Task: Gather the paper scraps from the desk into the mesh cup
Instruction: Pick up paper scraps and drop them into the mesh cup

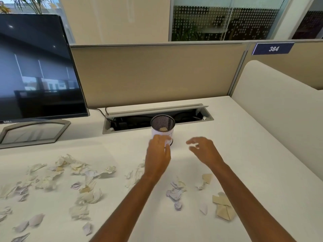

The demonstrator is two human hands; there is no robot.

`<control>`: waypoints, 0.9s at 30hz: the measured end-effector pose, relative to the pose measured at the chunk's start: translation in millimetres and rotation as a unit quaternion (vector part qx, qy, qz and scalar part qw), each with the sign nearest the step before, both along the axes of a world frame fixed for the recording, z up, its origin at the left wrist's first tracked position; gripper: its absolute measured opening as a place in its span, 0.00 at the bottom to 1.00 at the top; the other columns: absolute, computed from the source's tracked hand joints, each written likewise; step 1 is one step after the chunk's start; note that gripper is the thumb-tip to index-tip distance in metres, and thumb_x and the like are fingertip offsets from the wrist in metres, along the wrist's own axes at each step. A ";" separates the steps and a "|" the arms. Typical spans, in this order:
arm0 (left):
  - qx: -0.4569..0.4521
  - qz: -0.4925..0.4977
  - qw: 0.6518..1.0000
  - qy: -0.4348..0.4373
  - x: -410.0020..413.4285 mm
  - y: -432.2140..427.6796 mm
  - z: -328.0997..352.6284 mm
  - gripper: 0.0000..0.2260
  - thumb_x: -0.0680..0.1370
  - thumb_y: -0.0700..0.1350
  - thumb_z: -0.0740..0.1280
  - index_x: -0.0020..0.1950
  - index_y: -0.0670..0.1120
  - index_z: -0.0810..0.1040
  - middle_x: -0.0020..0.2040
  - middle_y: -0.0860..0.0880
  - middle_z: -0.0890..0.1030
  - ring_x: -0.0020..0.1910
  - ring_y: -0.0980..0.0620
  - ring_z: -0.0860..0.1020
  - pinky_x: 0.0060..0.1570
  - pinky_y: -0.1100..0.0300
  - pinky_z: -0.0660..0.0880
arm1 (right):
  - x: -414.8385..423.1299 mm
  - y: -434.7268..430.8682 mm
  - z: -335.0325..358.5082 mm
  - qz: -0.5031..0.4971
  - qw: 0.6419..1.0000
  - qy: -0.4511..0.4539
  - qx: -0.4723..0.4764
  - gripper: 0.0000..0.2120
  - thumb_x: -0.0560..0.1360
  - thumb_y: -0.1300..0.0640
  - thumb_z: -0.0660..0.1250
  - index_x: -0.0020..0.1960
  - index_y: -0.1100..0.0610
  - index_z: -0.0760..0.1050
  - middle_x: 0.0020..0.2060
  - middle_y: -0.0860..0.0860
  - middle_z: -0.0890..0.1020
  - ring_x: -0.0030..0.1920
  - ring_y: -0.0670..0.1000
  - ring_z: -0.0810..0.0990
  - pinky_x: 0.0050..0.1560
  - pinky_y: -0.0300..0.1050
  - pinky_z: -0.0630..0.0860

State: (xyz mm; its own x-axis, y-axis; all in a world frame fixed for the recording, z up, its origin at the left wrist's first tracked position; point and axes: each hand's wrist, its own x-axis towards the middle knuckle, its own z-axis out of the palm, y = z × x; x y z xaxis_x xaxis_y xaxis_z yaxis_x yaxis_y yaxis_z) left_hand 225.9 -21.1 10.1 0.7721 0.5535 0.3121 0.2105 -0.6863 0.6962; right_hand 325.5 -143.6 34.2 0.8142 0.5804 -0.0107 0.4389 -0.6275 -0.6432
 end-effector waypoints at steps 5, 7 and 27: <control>0.035 -0.140 0.955 0.259 -21.7 -32.7 -19.0 0.22 0.76 0.55 0.64 0.69 0.51 0.68 0.65 0.46 0.68 0.66 0.48 0.67 0.64 0.57 0.68 | -22.5 -44.0 -18.7 0.040 0.985 0.075 -0.148 0.20 0.73 0.53 0.69 0.64 0.54 0.73 0.64 0.56 0.74 0.65 0.53 0.72 0.63 0.39 0.65; 0.024 -0.169 0.935 0.311 -28.5 -37.5 -20.8 0.26 0.73 0.55 0.69 0.69 0.53 0.67 0.66 0.46 0.66 0.66 0.47 0.66 0.63 0.55 0.68 | -31.8 -51.6 -23.1 0.047 0.980 0.089 -0.170 0.24 0.71 0.51 0.71 0.65 0.53 0.71 0.65 0.56 0.72 0.66 0.54 0.70 0.66 0.42 0.65; -0.117 -0.017 0.992 0.045 0.7 -2.4 29.9 0.05 0.73 0.35 0.67 0.47 0.40 0.79 0.43 0.47 0.75 0.39 0.52 0.76 0.42 0.68 0.74 | -62.8 -50.8 -51.2 -0.011 0.985 -0.063 -0.163 0.12 0.77 0.64 0.57 0.56 0.56 0.76 0.61 0.52 0.71 0.62 0.52 0.70 0.52 0.40 0.73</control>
State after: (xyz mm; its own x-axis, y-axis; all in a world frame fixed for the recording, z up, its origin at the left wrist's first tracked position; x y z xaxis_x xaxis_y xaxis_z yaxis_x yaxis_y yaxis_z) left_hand 226.6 -23.5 40.0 0.8106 0.5756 0.1074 0.2587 -0.5165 0.8163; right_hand 262.7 -194.5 -17.0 0.8333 0.5451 -0.0920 0.4863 -0.8019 -0.3471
